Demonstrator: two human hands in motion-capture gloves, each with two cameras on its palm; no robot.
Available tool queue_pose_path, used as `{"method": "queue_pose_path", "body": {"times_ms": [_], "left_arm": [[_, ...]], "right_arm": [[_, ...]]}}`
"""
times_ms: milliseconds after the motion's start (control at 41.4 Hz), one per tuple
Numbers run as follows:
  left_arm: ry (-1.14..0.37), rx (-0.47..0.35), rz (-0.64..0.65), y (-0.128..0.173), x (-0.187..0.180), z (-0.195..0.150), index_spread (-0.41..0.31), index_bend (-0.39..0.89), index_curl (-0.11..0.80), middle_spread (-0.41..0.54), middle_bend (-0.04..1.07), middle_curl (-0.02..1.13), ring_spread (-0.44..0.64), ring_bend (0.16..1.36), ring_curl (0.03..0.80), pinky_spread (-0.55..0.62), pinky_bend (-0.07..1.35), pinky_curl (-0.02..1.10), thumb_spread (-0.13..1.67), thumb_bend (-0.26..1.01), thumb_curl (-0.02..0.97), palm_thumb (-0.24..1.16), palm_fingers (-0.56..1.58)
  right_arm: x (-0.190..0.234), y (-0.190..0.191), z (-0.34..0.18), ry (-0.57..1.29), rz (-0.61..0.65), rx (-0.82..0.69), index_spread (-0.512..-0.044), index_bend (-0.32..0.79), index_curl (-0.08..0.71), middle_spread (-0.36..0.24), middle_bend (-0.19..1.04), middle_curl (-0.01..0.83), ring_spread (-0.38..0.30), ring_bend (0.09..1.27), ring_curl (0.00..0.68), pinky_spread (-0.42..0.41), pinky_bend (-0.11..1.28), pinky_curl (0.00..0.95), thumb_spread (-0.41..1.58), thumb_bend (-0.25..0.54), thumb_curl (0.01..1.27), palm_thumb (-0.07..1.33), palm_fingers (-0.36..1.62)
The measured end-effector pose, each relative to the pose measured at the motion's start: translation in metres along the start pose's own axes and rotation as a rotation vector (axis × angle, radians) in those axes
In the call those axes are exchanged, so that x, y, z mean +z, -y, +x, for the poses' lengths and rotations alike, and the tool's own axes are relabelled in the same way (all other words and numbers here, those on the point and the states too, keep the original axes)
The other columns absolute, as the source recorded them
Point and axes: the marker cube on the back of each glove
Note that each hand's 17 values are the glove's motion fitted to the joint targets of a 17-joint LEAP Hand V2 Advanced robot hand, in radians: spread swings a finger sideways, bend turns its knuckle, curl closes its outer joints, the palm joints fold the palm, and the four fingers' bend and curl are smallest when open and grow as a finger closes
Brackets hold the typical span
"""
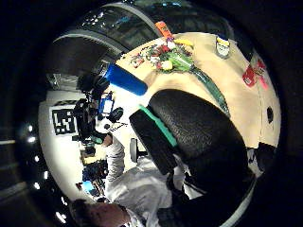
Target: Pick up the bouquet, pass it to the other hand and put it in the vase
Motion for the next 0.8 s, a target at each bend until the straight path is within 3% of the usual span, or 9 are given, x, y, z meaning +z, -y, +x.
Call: {"method": "queue_pose_path", "body": {"times_ms": [72,169,411,483,797], "left_arm": [[0.003,-0.001,-0.001,-0.001,0.0,-0.001,-0.014,0.24,0.104,0.145,0.18,0.07,0.22,0.34,0.078,0.21,0.31,0.1,0.57,0.18,0.089,0.32,0.39],[0.007,-0.013,-0.003,-0.002,-0.001,-0.004,-0.017,0.24,0.155,0.186,0.17,0.11,0.29,0.36,0.116,0.27,0.32,0.14,0.76,0.17,0.122,0.34,0.37],[0.003,-0.022,-0.003,-0.004,-0.006,-0.005,-0.021,0.22,0.24,0.23,0.17,0.17,0.38,0.37,0.151,0.33,0.31,0.2,0.99,0.12,0.184,0.36,0.35],[0.002,-0.015,0.006,-0.001,-0.004,-0.008,-0.021,0.22,0.259,0.236,0.17,0.18,0.39,0.37,0.159,0.34,0.31,0.21,1.02,0.1,0.199,0.37,0.34],[-0.004,-0.026,0.005,-0.007,-0.006,-0.009,-0.022,0.2,0.322,0.245,0.17,0.21,0.42,0.36,0.184,0.35,0.3,0.26,1.09,0.02,0.25,0.4,0.33]], "right_arm": [[-0.001,0.0,0.0,0.002,0.005,0.0,-0.232,0.06,0.022,0.026,0.2,0.067,0.063,0.4,0.101,0.132,0.46,0.137,0.57,0.148,0.05,0.24,0.28],[-0.003,0.001,0.0,0.003,0.012,0.002,-0.293,0.08,0.042,0.034,0.21,0.107,0.083,0.45,0.15,0.168,0.5,0.188,0.79,0.146,0.07,0.26,0.25],[-0.006,0.002,0.001,-0.002,-0.004,0.012,-0.355,0.09,0.069,0.043,0.24,0.184,0.105,0.51,0.201,0.206,0.54,0.251,1.06,0.11,0.12,0.28,0.2],[-0.009,0.002,0.006,0.005,-0.014,0.036,-0.358,0.09,0.072,0.049,0.25,0.203,0.117,0.53,0.213,0.213,0.55,0.264,1.1,0.096,0.13,0.28,0.21],[0.026,0.037,0.048,0.073,-0.057,0.127,-0.252,0.04,0.048,0.096,0.31,0.275,0.123,0.67,0.279,0.234,0.71,0.332,1.13,0.018,0.18,0.28,0.35]]}}
